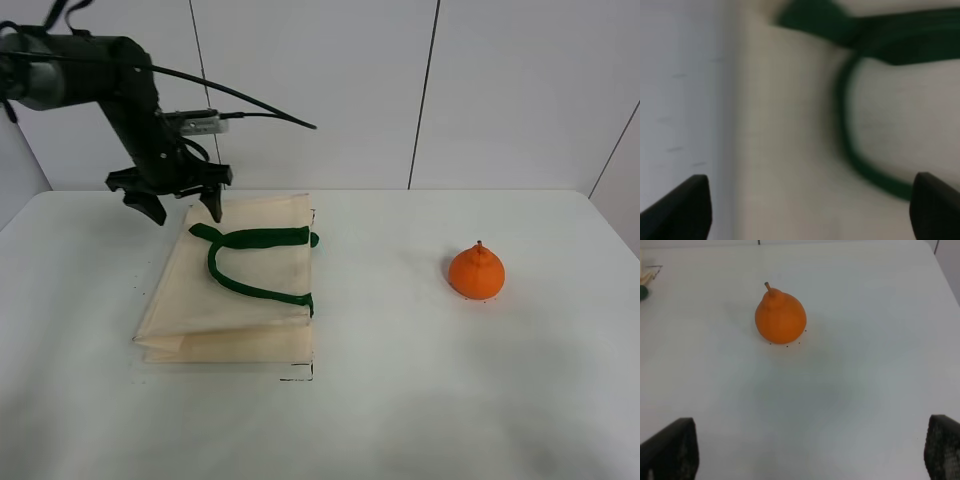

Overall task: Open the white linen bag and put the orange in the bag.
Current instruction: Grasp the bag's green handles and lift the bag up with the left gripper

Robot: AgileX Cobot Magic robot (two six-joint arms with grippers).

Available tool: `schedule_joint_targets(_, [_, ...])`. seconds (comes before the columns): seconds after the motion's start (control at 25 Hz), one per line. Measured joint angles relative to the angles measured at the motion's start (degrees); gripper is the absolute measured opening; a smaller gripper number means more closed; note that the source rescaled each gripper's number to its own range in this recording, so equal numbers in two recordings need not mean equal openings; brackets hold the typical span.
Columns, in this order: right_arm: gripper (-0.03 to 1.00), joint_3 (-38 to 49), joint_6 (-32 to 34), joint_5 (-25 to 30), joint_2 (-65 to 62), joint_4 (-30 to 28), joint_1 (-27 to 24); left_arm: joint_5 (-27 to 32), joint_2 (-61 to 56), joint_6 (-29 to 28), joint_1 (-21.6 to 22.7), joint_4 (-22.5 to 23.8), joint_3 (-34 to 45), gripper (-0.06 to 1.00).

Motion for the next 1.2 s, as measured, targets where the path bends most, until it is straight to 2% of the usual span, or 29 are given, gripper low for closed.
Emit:
schedule_joint_targets(0.16, [1.0,0.0,0.0,0.0,0.0,0.0,0.0,-0.55,4.27,-3.13,-3.13,0.48,-1.07,1.0])
schedule_joint_targets(0.44, [1.0,0.0,0.0,0.0,0.0,0.0,0.0,-3.41,10.17,-4.67,-3.2,2.65,-1.12,1.0])
schedule_joint_targets(1.04, [1.0,0.0,0.0,0.0,0.0,0.0,0.0,-6.35,15.05,-4.73,-2.72,2.76,-1.39,0.99])
schedule_joint_targets(1.12, [1.0,0.0,0.0,0.0,0.0,0.0,0.0,-6.3,15.05,-4.73,-2.72,2.76,-1.39,0.94])
schedule_joint_targets(1.2, [1.0,0.0,0.0,0.0,0.0,0.0,0.0,-6.21,15.08,-4.73,-2.72,2.76,-1.39,0.79])
